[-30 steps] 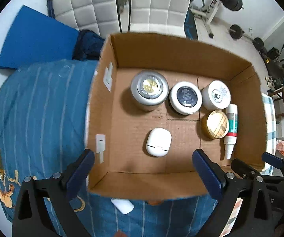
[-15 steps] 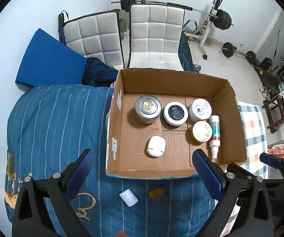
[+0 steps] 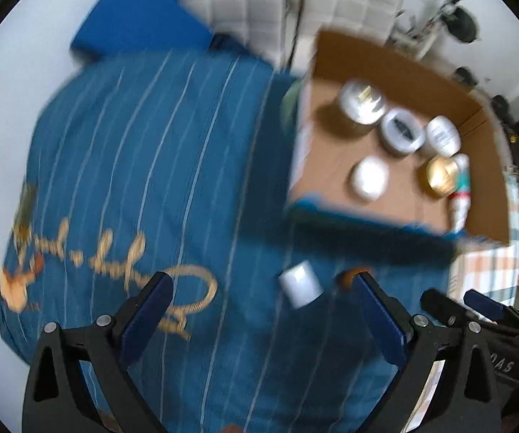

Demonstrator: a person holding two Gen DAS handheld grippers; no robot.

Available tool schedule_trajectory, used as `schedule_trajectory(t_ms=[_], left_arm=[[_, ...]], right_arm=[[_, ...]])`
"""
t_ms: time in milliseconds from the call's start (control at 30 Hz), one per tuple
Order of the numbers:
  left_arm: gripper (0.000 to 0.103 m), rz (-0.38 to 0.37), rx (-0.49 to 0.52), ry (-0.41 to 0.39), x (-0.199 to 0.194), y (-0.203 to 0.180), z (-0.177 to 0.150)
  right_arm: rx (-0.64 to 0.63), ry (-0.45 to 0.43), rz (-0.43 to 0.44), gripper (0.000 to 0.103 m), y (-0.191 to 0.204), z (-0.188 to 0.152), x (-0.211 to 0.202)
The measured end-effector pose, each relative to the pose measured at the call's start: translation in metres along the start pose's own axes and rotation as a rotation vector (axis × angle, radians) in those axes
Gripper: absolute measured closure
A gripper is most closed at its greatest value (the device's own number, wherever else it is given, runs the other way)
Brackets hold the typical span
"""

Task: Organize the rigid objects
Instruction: 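Lift both tools out of the box toward the bed, then grasp the white cylindrical cap with the left tool while the right tool grasps the walnut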

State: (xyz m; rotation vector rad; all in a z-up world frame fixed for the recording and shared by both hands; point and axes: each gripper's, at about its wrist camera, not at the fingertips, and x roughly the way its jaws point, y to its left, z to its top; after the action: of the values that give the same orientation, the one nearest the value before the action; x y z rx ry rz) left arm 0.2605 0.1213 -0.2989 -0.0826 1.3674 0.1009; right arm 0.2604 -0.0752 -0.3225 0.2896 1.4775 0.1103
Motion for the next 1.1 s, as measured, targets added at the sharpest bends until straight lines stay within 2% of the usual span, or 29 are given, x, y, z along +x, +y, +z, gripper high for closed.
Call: schedule_trajectory(t_ms=[33, 100, 200, 267, 333, 467, 567, 767, 833, 867, 900, 967, 1100], left_arm=[[0.002, 0.000, -0.022, 0.031, 0.014, 0.008, -0.004], [0.002, -0.004, -0.052, 0.066, 0.027, 0.017, -0.010], [0.002, -0.014, -0.087, 0.105, 0.045, 0.026, -0.014], [0.002, -0.010, -0.099, 0.127, 0.057, 0.028, -0.015], [0.002, -0.016, -0.109, 0.152, 0.067, 0.028, -0.015], [0.002, -0.063, -0.116, 0.189, 0.082, 0.022, -0.013], [0.006, -0.093, -0.102, 0.209, 0.093, 0.012, -0.013], [0.033, -0.111, -0.053, 0.288, 0.126, -0.019, -0.014], [0.036, -0.116, -0.039, 0.300, 0.136, -0.029, -0.015], [0.043, -0.111, -0.034, 0.299, 0.140, -0.033, -0.015], [0.057, -0.101, -0.026, 0.299, 0.144, -0.036, -0.014], [0.067, -0.074, -0.009, 0.280, 0.148, -0.042, -0.014], [0.074, -0.059, 0.026, 0.268, 0.146, -0.050, -0.020]], right_arm=[[0.003, 0.015, 0.002, 0.006, 0.003, -0.003, 0.012], [0.005, 0.047, 0.008, 0.020, 0.011, -0.008, 0.038], [0.030, 0.092, 0.021, 0.033, 0.017, -0.010, 0.072], [0.048, 0.091, 0.017, 0.035, 0.018, -0.010, 0.087], [0.074, 0.074, -0.004, 0.043, 0.018, -0.010, 0.100], [0.079, 0.075, -0.042, 0.068, 0.019, -0.013, 0.117], [0.071, 0.065, -0.064, 0.068, 0.016, -0.019, 0.117], [0.093, 0.082, -0.085, 0.068, -0.015, -0.035, 0.105], [0.096, 0.116, -0.087, 0.068, -0.029, -0.042, 0.103], [0.095, 0.126, -0.085, 0.068, -0.035, -0.046, 0.103], [0.095, 0.131, -0.085, 0.068, -0.041, -0.048, 0.105], [0.101, 0.143, -0.078, 0.068, -0.051, -0.053, 0.106], [0.157, 0.158, -0.008, 0.065, -0.067, -0.055, 0.102]])
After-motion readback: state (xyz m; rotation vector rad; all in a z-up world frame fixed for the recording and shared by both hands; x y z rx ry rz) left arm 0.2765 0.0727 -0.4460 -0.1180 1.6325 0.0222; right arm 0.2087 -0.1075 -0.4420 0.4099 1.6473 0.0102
